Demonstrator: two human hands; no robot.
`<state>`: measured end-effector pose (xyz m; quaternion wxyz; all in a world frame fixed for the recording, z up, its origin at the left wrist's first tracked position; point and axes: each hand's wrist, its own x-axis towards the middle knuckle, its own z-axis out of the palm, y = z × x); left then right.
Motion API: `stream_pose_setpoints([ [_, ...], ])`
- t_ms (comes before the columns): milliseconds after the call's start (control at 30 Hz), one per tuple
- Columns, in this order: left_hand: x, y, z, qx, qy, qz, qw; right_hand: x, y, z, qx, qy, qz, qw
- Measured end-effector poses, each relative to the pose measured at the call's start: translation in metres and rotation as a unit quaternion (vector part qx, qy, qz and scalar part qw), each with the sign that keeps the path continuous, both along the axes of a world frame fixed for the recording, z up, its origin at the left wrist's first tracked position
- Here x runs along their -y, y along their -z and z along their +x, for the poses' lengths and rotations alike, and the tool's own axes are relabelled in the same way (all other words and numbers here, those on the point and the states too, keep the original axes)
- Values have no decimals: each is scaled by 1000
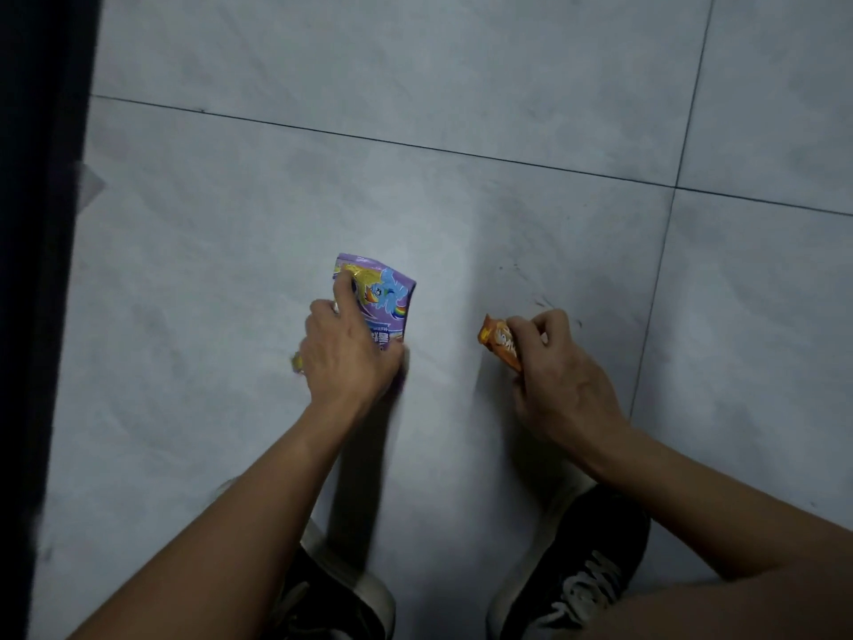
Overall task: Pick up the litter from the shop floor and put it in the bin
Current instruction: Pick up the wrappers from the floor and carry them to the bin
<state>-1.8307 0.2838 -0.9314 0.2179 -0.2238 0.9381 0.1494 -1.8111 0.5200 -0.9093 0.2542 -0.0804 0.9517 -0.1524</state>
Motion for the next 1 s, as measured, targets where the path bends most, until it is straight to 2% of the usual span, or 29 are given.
stream_pose_setpoints([
  [100, -10, 0, -1, 1, -51, 72, 996, -2, -3, 3, 6, 9, 0, 1000],
  [233, -16, -10, -2, -14, -34, 92, 995, -7, -12, -3, 1, 18, 5, 1000],
  [433, -22, -90, -5, -56, 16, 117, 991, -18, -90, -18, -28, 53, 28, 998],
  [667, -30, -301, -7, -42, 45, 148, 987, -36, -280, -8, -33, 67, 37, 997],
  [1000, -53, -675, -29, -70, 139, 129, 979, -43, -622, 24, -10, 139, 7, 990],
])
